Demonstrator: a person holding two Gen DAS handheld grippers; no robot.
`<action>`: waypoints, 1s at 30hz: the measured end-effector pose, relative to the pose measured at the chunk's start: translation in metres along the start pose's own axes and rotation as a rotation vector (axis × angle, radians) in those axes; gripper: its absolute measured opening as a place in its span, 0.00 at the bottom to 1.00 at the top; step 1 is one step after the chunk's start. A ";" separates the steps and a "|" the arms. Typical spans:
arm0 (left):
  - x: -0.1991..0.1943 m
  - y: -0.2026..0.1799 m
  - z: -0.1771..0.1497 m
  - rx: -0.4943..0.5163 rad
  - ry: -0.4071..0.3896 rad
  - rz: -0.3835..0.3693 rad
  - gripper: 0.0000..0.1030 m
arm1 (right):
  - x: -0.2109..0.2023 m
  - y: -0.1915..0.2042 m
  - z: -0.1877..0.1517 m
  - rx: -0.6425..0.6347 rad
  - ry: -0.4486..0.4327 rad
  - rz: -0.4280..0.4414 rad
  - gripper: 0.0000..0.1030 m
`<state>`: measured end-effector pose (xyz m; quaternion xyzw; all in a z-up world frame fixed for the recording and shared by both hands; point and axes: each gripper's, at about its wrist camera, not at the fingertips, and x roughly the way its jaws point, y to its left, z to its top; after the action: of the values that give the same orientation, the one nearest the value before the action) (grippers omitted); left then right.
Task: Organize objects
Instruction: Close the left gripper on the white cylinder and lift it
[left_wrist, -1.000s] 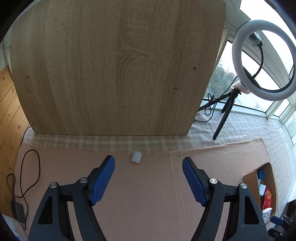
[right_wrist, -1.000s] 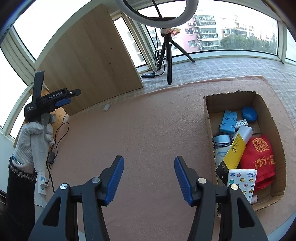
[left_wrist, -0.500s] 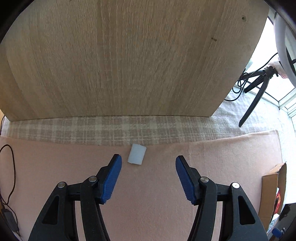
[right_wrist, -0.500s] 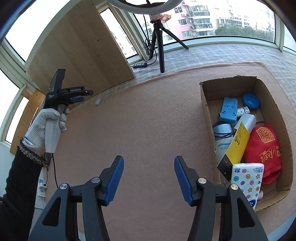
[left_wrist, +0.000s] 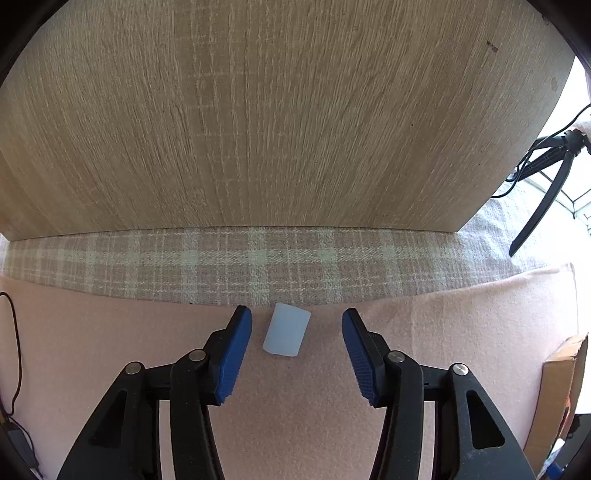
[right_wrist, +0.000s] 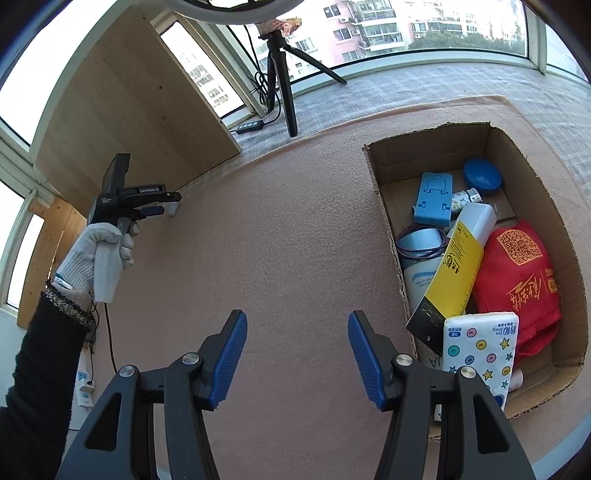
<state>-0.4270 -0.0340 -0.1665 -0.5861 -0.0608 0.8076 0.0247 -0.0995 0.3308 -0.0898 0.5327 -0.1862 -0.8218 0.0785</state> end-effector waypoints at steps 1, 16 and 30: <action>0.001 0.000 0.000 -0.001 0.000 -0.002 0.43 | 0.000 0.000 0.000 0.001 0.001 -0.001 0.52; 0.007 0.002 -0.017 0.046 -0.009 0.010 0.19 | 0.011 0.006 0.000 -0.008 0.027 0.005 0.52; -0.025 0.014 -0.051 0.071 -0.055 -0.033 0.12 | 0.016 0.013 0.004 -0.026 0.026 0.014 0.52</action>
<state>-0.3700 -0.0469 -0.1600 -0.5615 -0.0427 0.8244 0.0572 -0.1102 0.3145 -0.0966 0.5410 -0.1780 -0.8166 0.0935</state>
